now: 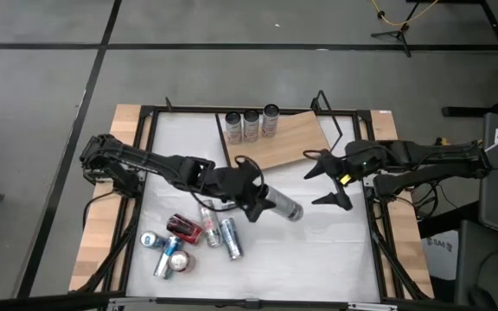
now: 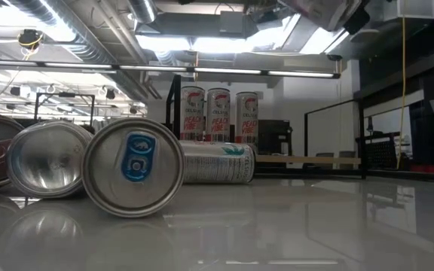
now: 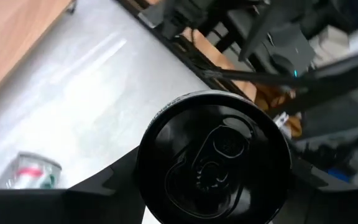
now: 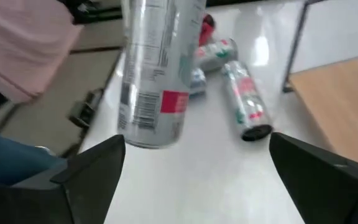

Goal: Place canned beverage on shelf
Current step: Put the white pink soda can on the shelf aligned with the other white pink soda can

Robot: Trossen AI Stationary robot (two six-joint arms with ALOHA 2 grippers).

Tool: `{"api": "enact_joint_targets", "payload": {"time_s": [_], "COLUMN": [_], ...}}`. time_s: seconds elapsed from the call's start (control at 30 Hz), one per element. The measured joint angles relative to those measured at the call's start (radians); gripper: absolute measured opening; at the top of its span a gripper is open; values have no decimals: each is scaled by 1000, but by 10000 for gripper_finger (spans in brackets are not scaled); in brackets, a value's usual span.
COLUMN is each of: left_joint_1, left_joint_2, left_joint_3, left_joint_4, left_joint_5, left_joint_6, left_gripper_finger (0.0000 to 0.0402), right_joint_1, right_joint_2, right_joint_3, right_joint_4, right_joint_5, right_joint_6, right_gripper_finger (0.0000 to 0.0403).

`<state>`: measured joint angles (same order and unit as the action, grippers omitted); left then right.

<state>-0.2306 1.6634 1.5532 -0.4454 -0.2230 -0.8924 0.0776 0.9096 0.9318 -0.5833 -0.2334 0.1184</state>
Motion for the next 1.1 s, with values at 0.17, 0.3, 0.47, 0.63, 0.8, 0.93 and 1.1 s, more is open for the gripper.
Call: {"api": "enact_joint_targets", "payload": {"time_s": [0.17, 0.3, 0.47, 0.63, 0.8, 0.93, 1.1], "left_joint_1": [16, 26, 37, 36, 27, 18, 14], "left_joint_2": [-1, -1, -1, 8, 32, 71, 132], "left_joint_3": [0, 0, 0, 0, 0, 0, 2], "left_joint_4": [-138, -301, -443, -502, -457, -326, -223], "left_joint_5": [46, 93, 83, 17, -49, -49, -1], "left_joint_6": [-254, -445, -550, -574, -578, -546, -530], "left_gripper_finger": [232, 232, 232, 232, 232, 232, 232], "right_joint_1": [0, 0, 0, 0, 0, 0, 1], "right_joint_2": [13, 24, 40, 70, 111, 139, 154], "right_joint_3": [0, 0, -1, 0, 0, 0, 0], "right_joint_4": [-57, -67, -69, -63, -46, -46, -48], "right_joint_5": [93, 112, 111, 111, 111, 111, 110], "right_joint_6": [-51, -81, -98, -98, -98, -98, -98], "right_gripper_finger": [395, 395, 395, 395, 395, 395, 395]}}
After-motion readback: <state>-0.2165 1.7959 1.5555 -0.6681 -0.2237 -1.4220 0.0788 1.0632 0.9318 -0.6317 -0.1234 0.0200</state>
